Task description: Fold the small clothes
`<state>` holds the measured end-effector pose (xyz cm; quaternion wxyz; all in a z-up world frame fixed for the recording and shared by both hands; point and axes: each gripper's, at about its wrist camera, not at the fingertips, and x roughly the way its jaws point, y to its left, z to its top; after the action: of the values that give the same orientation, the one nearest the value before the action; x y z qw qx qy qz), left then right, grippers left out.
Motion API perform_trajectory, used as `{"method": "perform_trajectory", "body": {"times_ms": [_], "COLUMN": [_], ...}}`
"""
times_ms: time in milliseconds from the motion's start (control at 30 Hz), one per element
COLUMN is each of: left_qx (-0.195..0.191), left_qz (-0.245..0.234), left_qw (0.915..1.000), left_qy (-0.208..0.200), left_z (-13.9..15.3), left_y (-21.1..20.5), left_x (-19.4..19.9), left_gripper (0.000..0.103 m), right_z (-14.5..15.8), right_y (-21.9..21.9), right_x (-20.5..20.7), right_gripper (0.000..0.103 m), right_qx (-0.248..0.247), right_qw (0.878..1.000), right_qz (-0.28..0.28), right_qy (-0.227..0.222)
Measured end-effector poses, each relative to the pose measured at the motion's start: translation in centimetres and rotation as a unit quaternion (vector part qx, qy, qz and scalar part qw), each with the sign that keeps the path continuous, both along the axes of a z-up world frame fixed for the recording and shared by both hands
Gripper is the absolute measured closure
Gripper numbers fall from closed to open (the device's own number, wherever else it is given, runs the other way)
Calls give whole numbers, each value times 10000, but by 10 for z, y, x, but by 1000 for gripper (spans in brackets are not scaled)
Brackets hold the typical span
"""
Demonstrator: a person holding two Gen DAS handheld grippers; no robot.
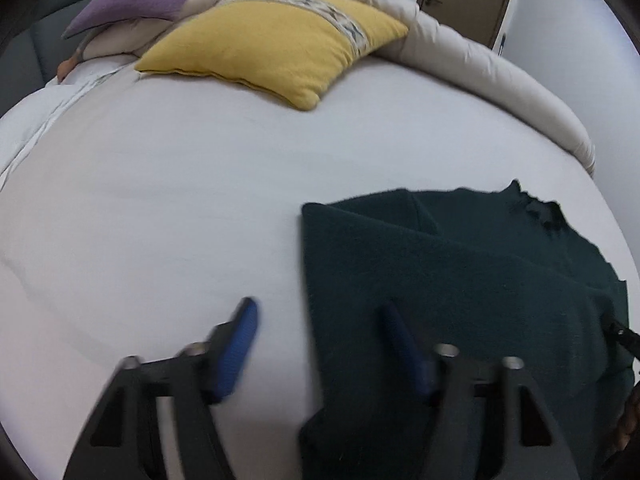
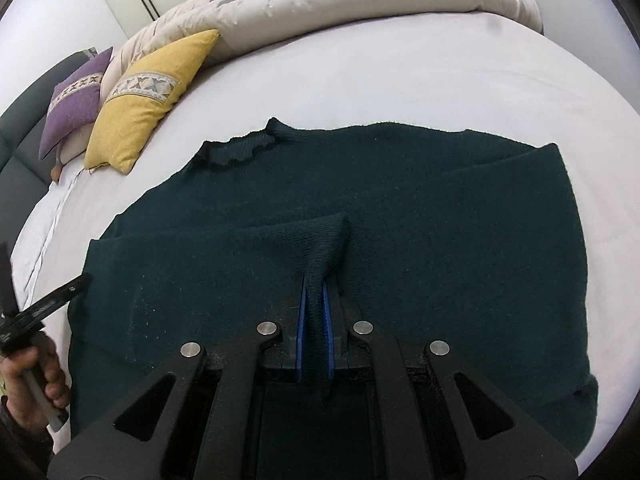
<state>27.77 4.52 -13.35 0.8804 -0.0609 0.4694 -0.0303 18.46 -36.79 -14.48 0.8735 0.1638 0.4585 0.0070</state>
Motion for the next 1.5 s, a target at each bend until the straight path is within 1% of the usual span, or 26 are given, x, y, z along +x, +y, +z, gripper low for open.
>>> {"method": "perform_trajectory", "body": {"times_ms": [100, 133, 200, 233, 300, 367, 400, 433, 533, 633, 667, 700, 733, 800, 833, 867, 900, 933, 967, 1000, 1033, 1100, 1233, 1300, 1333, 1500], "left_qx": [-4, 19, -132, -260, -370, -224, -165, -130, -158, -367, -347, -289, -218, -192, -237, -271, -286, -240, -205, -220, -284, -368, -548, -587, -591, -725], "left_qz": [-98, -120, -61, 22, 109, 77, 46, 47, 12, 65, 71, 60, 30, -53, -95, -99, -44, 39, 96, 120, 115, 104, -112, -262, -298, -310], "left_qw": [9999, 9999, 9998, 9996, 9992, 9997, 9998, 9998, 9997, 9991, 9991, 9993, 9994, 9995, 9994, 9993, 9993, 9994, 9993, 9991, 9989, 9988, 9984, 9979, 9978, 9962], "left_qy": [31, -8, -97, -145, -140, -55, -130, -169, -193, -211, -226, -238, -261, -248, -235, -232, -232, -249, -281, -342, -366, -316, -52, 69, 109, 372], "left_z": [-1, 2, 8, 11, 9, -8, -12, -13, -9, -10, -12, -12, -13, -14, -11, -8, -3, 1, 5, 10, 14, 16, 15, 13, 12, 4], "left_y": [-5, -4, 2, 8, 12, 8, 7, 6, 8, 14, 14, 12, 9, 9, 11, 13, 17, 19, 21, 25, 30, 38, 49, 52, 54, 69], "left_x": [6, 5, 1, -1, -3, -1, -2, -2, -1, -3, -4, -5, -5, -3, -3, -4, -10, -16, -23, -33, -49, -72, -133, -161, -176, -237], "left_gripper": [91, 95, 95, 95, 95, 94, 94, 94, 93, 90, 90, 90, 89, 89, 89, 84, 72, 64, 51, 45, 43, 38, 37, 37, 36, 34], "right_z": [2, 5, 18, 24, 29, 18, 0, -11, -5, 9, 11, 5, 2, -1, 2, 5, 11, 18, 26, 33, 41, 49, 51, 50, 49, 26], "right_y": [-1, 1, -1, -1, -4, -7, -8, -11, -15, -11, -9, -9, -11, -17, -21, -22, -25, -29, -32, -35, -38, -49, -64, -77, -80, -106], "right_x": [-6, -8, -11, -22, -26, -23, -18, -20, -21, -23, -23, -20, -27, -29, -31, -32, -37, -44, -53, -63, -79, -107, -180, -233, -249, -358], "right_gripper": [97, 97, 97, 97, 97, 97, 98, 98, 97, 97, 96, 96, 96, 96, 92, 91, 86, 73, 63, 42, 31, 31, 31, 31, 31, 31], "right_qx": [-47, -56, 17, 60, 112, 103, 67, 160, 348, 181, 135, 16, 61, 248, 380, 432, 448, 439, 388, 329, 256, 223, 141, 106, 123, 510], "right_qw": [10000, 10000, 9997, 9994, 9991, 9995, 9996, 9995, 9987, 9991, 9991, 9993, 9994, 9990, 9986, 9983, 9979, 9973, 9965, 9955, 9938, 9934, 9947, 9942, 9938, 9867], "right_qz": [28, -3, -101, -142, -216, -247, -251, -258, -356, -356, -343, -358, -338, -310, -317, -353, -453, -585, -727, -862, -1035, -1072, -1005, -1064, -1103, -1531], "right_qy": [-10, -48, -228, -309, -358, -177, 91, 12, -88, -140, -209, -96, -52, -198, -189, -145, -85, -97, -163, -232, -325, -343, -138, -95, -81, 204]}}
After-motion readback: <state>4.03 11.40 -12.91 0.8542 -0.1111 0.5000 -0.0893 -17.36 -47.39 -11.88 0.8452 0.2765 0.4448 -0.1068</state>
